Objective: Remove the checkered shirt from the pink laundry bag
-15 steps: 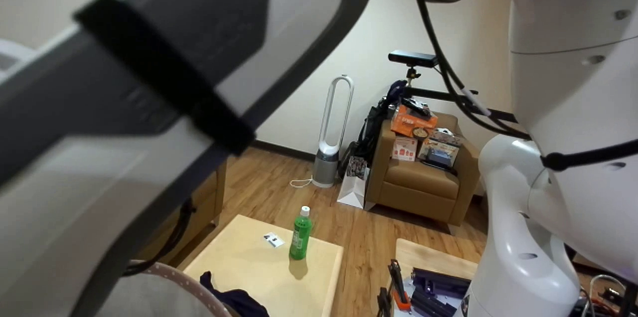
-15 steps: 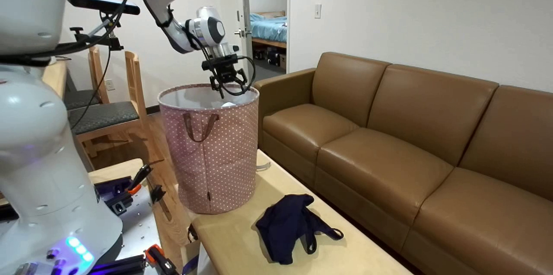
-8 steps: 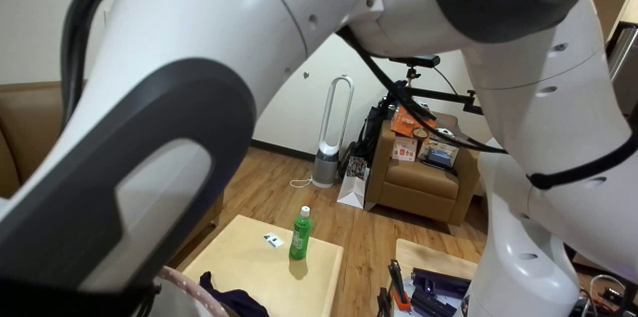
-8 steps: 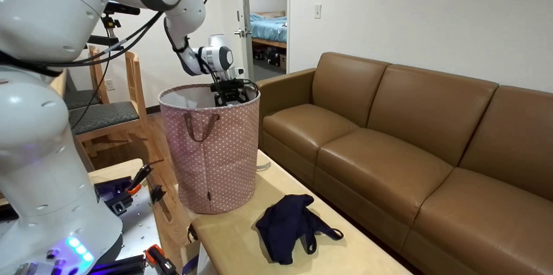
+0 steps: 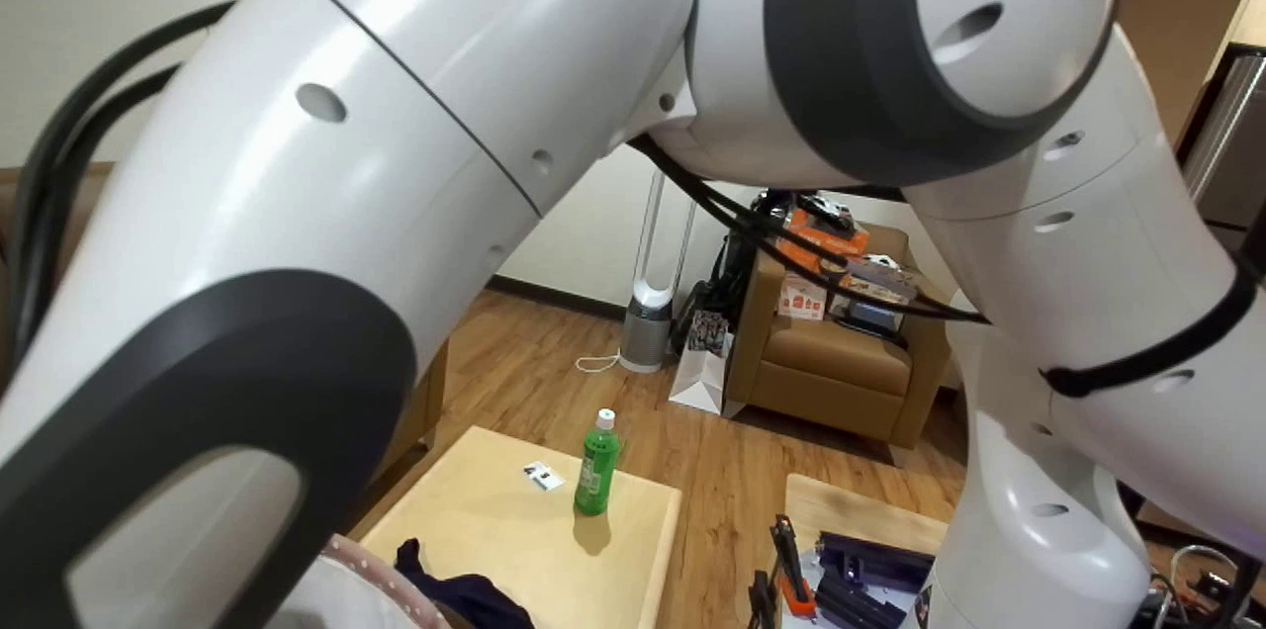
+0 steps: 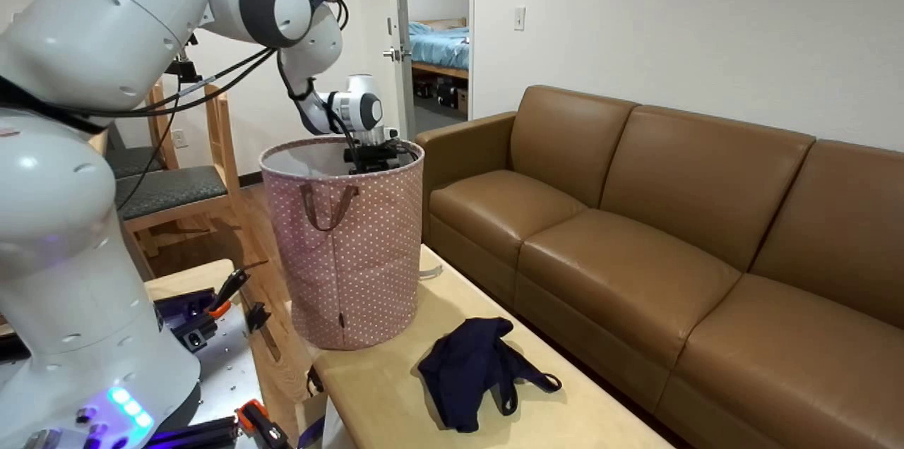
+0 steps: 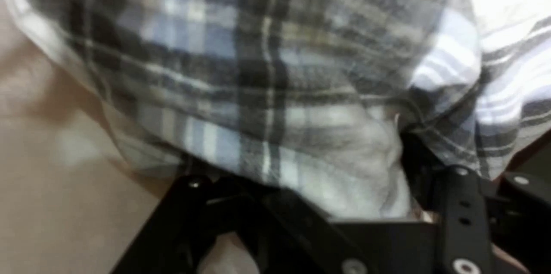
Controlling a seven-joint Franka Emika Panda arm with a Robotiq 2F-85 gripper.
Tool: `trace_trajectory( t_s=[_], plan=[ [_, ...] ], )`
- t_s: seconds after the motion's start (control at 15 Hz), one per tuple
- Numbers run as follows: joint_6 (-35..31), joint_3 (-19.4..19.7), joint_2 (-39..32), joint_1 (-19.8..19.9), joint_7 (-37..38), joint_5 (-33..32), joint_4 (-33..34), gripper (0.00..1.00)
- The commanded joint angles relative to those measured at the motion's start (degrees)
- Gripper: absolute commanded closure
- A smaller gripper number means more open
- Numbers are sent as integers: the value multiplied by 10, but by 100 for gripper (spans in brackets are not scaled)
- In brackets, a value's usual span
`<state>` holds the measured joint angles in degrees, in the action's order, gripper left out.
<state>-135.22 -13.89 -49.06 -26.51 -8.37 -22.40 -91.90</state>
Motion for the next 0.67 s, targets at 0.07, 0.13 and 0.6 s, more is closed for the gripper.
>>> trace_trajectory(
  t_s=[0.07, 0.13, 0.6],
  plan=[
    [33, 7, 0, -7, -7, 15, 15, 61],
    [31, 6, 5, -5, -6, 14, 11, 66],
    [-2, 2, 64, 5, -2, 13, -43, 98]
  ],
)
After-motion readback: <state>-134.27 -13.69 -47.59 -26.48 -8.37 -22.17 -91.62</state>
